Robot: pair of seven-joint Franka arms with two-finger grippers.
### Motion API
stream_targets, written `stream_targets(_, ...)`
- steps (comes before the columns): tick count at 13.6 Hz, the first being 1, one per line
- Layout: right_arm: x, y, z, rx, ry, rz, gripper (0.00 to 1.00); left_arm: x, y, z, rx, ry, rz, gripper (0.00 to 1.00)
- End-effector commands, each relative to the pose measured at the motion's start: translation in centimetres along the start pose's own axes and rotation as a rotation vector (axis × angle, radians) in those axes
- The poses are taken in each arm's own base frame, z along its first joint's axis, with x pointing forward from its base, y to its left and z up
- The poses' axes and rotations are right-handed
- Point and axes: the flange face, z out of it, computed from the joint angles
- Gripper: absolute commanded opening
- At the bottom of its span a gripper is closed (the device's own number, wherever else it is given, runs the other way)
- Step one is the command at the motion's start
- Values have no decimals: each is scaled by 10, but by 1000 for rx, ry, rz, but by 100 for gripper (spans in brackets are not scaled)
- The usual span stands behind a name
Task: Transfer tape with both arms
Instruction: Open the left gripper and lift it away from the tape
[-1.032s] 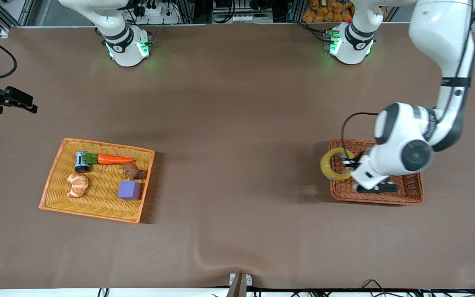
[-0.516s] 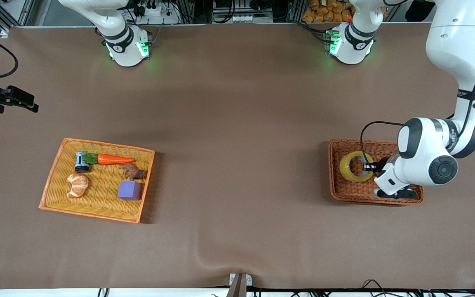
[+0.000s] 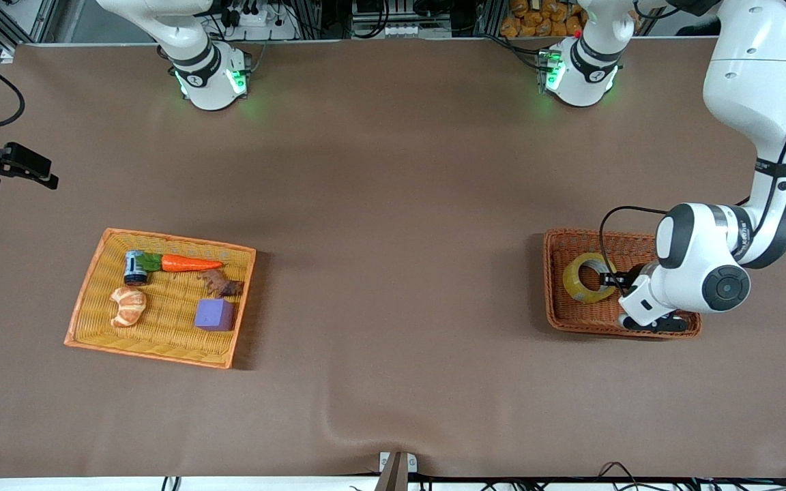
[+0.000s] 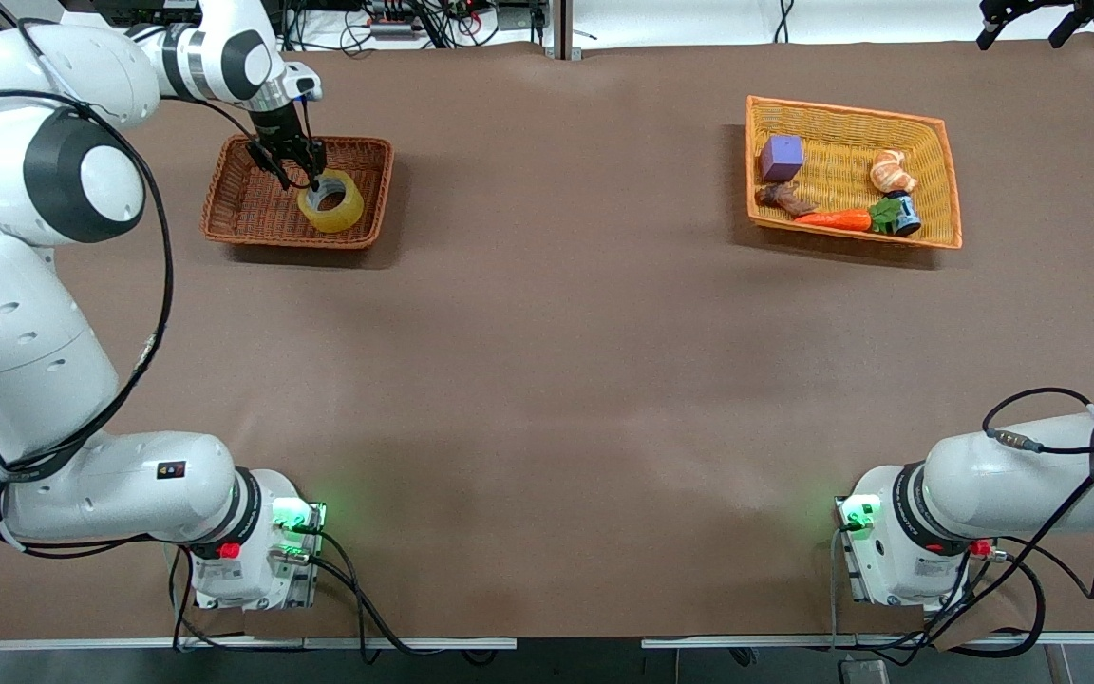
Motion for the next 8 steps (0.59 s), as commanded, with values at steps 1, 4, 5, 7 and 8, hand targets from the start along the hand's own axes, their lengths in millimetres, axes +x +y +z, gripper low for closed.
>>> stream_targets(1,3,-2,-3,-4,4,-12,100,-3,-6,-56,32,60,20,100)
stream_targets(4,3,-6,-2,-4,1,-17,100,-21,0,-134,38,114,18,100)
stream_targets(5,3,-5,-2,-4,2,-17,100,-33,4,-162,43,140,21,100)
stream_targets(7,4,-6,-3,-4,8,-14,100,-61,28,-213,48,184,41,100)
stream_targets(8,4,-7,-3,-4,8,-11,100,-76,33,-232,56,191,34,100)
